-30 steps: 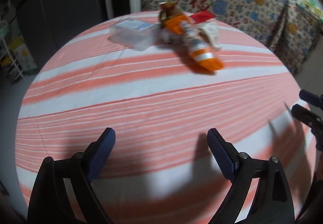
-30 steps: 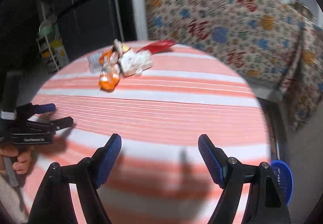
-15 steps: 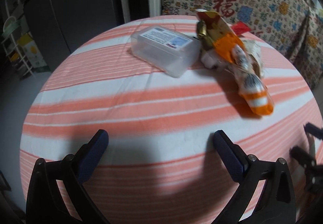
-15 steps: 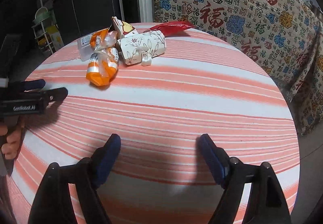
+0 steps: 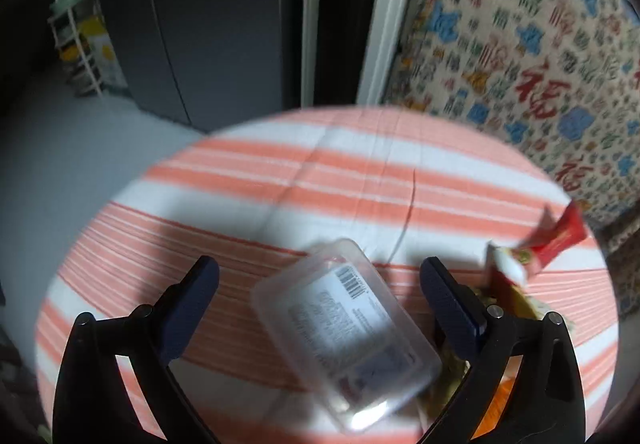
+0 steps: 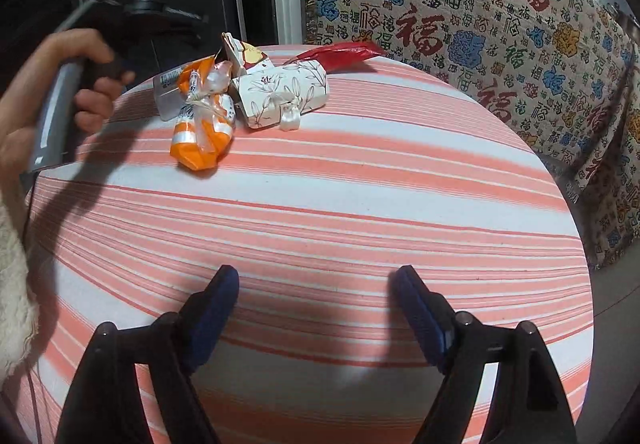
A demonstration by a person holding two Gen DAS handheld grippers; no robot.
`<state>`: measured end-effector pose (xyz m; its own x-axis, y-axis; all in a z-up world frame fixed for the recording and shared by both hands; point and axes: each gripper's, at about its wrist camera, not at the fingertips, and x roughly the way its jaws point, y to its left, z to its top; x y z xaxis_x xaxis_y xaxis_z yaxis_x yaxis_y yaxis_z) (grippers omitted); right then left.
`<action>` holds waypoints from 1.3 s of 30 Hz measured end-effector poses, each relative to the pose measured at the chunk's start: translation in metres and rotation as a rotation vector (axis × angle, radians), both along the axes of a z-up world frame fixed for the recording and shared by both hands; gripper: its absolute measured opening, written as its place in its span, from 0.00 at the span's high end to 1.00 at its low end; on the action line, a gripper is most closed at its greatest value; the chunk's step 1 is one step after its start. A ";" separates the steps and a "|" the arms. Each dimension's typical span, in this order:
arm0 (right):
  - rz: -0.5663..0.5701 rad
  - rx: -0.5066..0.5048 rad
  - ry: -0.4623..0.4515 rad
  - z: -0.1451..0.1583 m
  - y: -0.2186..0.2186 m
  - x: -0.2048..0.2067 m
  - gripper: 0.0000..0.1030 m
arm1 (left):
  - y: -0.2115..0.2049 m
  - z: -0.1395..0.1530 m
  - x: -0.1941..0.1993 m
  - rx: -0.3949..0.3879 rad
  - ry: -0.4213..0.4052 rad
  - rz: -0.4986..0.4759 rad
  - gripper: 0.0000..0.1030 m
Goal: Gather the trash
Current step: 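Grasp the clear plastic box with the left tool while the right tool grasps the orange-white bag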
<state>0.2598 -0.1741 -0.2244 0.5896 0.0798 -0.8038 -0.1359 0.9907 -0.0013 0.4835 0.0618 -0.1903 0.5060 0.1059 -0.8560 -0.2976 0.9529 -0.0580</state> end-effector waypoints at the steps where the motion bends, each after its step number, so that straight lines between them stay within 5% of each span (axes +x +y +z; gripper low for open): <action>1: 0.000 0.000 0.000 0.000 0.000 0.001 0.20 | -0.003 -0.006 0.002 -0.001 0.017 -0.005 0.03; 5: -0.001 0.004 0.003 0.000 0.000 0.000 0.20 | -0.004 -0.012 -0.011 -0.015 -0.001 -0.033 0.04; 7: -0.001 0.006 0.003 0.000 -0.001 0.001 0.20 | -0.002 -0.008 -0.020 -0.020 -0.032 -0.087 0.20; 14: 0.011 0.022 0.003 0.002 0.002 0.001 0.19 | 0.018 -0.001 -0.080 -0.023 -0.039 -0.245 0.25; 21: 0.245 0.100 -0.041 0.027 0.057 0.032 0.19 | 0.043 0.001 -0.150 -0.063 -0.031 -0.373 0.25; 27: 0.328 0.007 -0.074 0.031 0.092 0.074 0.20 | 0.034 -0.001 -0.193 -0.060 -0.042 -0.507 0.25; 29: 0.339 -0.003 -0.040 0.025 0.094 0.088 0.26 | 0.025 -0.001 -0.200 -0.054 -0.048 -0.540 0.25; 30: 0.344 0.017 -0.024 0.021 0.091 0.092 0.55 | 0.019 -0.001 -0.205 -0.058 -0.049 -0.555 0.25; 31: 0.349 0.041 0.001 0.019 0.088 0.094 0.54 | 0.013 0.000 -0.207 -0.061 -0.051 -0.563 0.25; 35: 0.248 0.072 0.009 0.021 0.060 0.063 0.54 | -0.013 0.000 -0.219 -0.078 -0.060 -0.592 0.25; 39: -0.062 -0.002 -0.050 0.030 0.003 0.003 0.54 | -0.053 -0.002 -0.227 -0.092 -0.092 -0.636 0.27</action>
<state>0.2627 -0.1709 -0.1943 0.6325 0.0406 -0.7735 -0.0739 0.9972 -0.0082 0.2562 0.0085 -0.1925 0.5173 -0.3105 -0.7975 0.3331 0.9314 -0.1465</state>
